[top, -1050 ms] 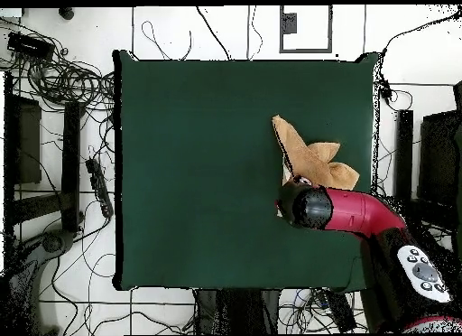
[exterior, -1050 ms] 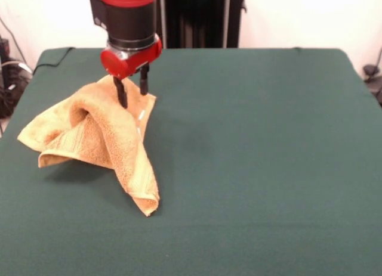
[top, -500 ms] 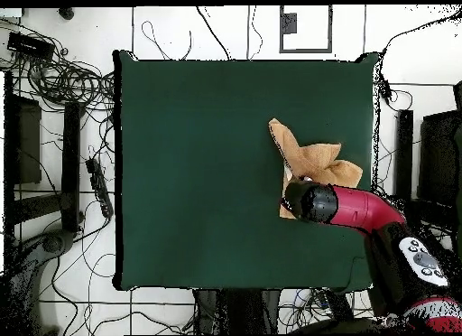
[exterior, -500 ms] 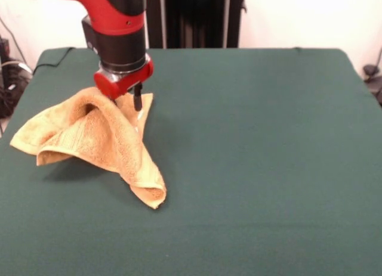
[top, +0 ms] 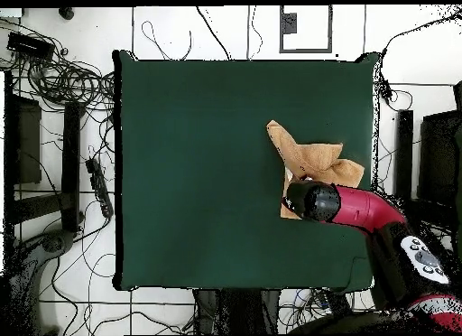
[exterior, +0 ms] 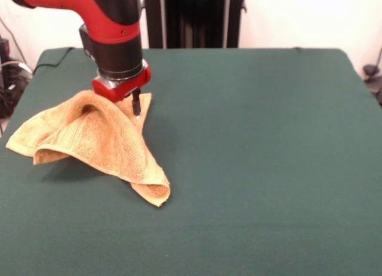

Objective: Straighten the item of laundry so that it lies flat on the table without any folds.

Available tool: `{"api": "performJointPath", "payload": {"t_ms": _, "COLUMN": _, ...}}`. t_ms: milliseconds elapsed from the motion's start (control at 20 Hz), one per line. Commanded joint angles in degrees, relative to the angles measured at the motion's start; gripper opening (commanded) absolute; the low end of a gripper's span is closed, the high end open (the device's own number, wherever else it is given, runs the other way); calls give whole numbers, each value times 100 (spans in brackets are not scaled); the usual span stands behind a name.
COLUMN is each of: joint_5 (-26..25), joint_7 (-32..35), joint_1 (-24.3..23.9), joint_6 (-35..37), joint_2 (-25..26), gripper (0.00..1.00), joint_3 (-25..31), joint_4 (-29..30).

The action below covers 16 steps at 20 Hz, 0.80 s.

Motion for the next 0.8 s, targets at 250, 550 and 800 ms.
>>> {"api": "performJointPath", "payload": {"t_ms": 250, "joint_5": -309, "joint_7": 45, "joint_1": -151, "joint_6": -201, "joint_2": 900, "gripper": 100, "joint_3": 701, "joint_4": -370}}
{"api": "performJointPath", "payload": {"t_ms": 550, "joint_5": -402, "joint_7": 18, "joint_1": -330, "joint_6": -543, "joint_2": 922, "gripper": 0, "joint_3": 882, "joint_4": -220}}
{"api": "performJointPath", "payload": {"t_ms": 800, "joint_5": -455, "joint_7": 235, "joint_1": -203, "joint_6": -534, "joint_2": 866, "gripper": 0, "joint_3": 767, "joint_4": -219}}
